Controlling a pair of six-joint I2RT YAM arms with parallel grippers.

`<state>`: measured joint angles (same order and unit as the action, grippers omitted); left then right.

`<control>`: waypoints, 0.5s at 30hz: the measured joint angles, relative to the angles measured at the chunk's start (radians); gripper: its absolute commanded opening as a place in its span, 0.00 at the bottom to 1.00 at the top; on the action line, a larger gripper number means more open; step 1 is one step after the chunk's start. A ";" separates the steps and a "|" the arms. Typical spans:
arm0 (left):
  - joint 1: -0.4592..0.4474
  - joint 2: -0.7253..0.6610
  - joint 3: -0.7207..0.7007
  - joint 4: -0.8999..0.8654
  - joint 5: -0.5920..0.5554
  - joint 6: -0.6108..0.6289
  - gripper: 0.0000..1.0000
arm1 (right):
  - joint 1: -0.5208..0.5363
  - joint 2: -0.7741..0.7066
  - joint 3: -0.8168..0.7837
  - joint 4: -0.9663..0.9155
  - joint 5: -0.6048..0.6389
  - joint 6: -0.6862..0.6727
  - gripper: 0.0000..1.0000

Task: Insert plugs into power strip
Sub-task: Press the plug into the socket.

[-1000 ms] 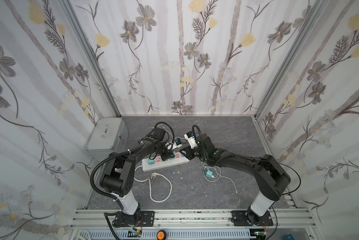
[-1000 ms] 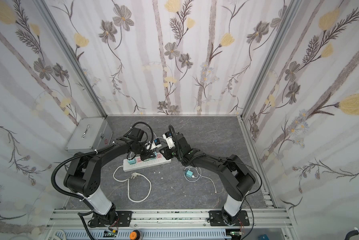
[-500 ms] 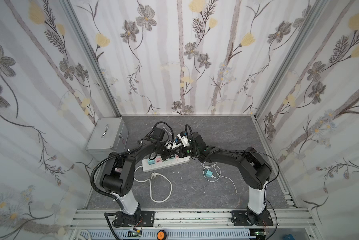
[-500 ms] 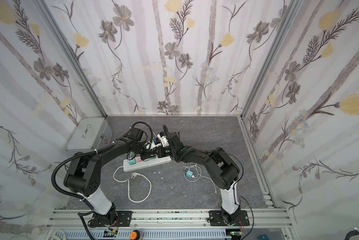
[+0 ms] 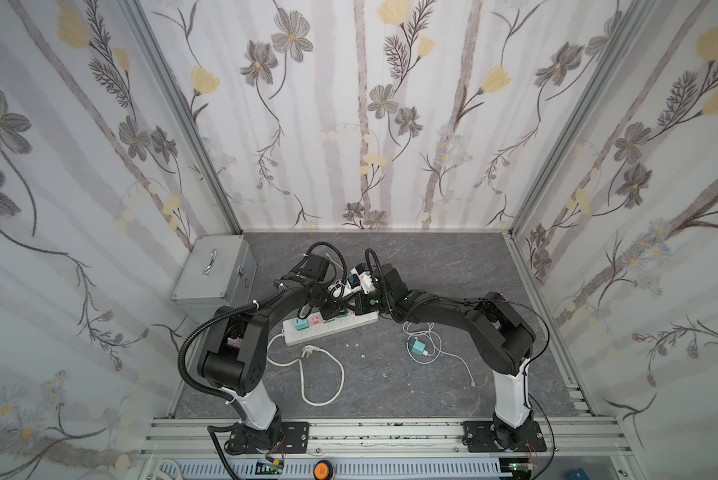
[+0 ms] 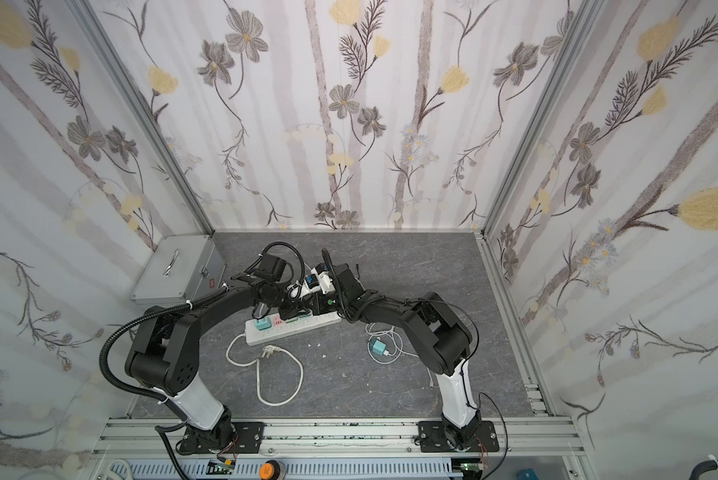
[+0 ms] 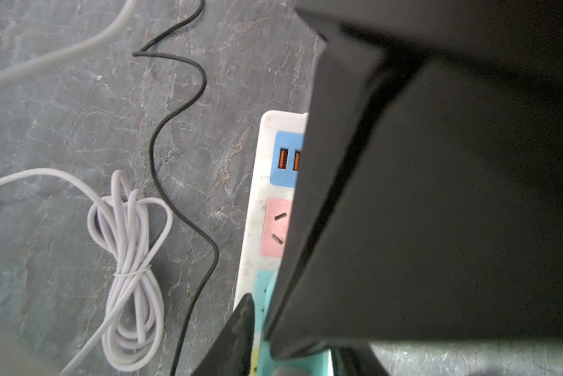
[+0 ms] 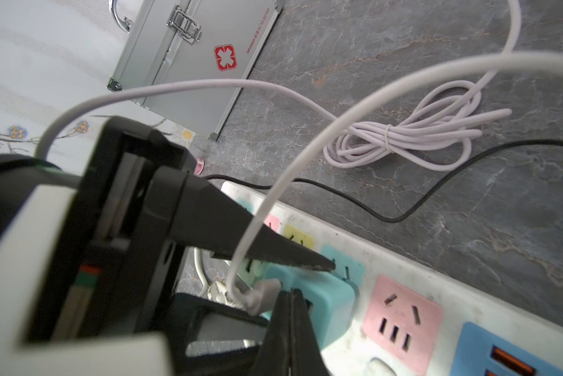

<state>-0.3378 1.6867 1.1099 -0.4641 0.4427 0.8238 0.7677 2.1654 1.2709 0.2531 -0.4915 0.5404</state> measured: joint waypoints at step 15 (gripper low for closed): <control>0.001 -0.107 -0.018 -0.079 -0.043 0.007 0.60 | 0.029 0.024 0.047 -0.036 0.029 -0.034 0.00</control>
<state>-0.3370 1.5795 1.0924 -0.5430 0.4000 0.8307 0.7963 2.1891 1.3182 0.2173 -0.4622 0.5068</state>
